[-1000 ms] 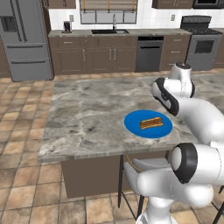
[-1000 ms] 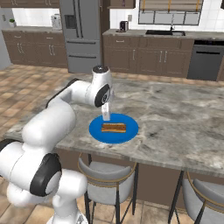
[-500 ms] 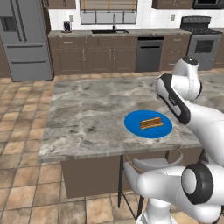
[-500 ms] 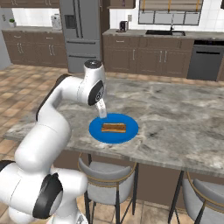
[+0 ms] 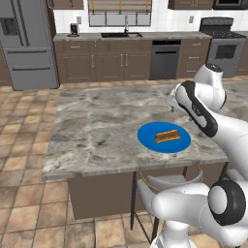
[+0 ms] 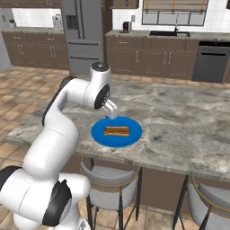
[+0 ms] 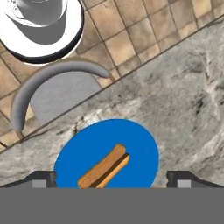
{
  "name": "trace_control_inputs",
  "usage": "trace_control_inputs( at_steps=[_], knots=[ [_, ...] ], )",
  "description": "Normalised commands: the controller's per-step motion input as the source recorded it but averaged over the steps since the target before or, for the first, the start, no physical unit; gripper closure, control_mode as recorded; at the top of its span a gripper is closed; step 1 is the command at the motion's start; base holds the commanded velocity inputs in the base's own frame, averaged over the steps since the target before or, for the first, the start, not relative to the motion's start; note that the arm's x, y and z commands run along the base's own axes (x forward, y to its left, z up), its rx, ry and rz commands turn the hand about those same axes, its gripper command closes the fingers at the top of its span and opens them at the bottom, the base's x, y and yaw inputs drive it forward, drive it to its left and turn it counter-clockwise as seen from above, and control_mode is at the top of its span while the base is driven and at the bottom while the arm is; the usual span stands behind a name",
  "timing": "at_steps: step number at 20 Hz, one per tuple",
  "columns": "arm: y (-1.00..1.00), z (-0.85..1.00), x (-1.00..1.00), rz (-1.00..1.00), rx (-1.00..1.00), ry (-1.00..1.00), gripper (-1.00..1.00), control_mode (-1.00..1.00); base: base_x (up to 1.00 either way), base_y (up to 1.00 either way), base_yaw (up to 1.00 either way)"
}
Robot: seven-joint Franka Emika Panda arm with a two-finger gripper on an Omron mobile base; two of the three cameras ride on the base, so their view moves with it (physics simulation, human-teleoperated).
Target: Move the hot dog bun to the plate on the dining table and place the condiment next to that plate. Then navigate to the fridge and take the sausage and place it on the plate as well.
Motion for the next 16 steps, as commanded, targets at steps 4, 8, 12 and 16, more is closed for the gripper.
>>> trace_control_inputs(
  at_steps=[4, 8, 12, 16],
  knots=[
    [0.33, 0.00, 0.00, 0.21, -0.34, 0.00, -1.00, -1.00, 0.00, 0.00, 0.00],
    [0.08, 0.09, -0.11, 0.19, -0.24, -0.01, -1.00, -1.00, 0.00, 0.00, 0.00],
    [0.00, 0.12, -0.20, 0.14, -0.10, -0.06, -1.00, -1.00, 0.00, 0.00, 0.00],
    [0.00, 0.12, -0.15, 0.05, -0.05, -0.04, -1.00, -1.00, 0.00, 0.00, 0.00]
  ],
)
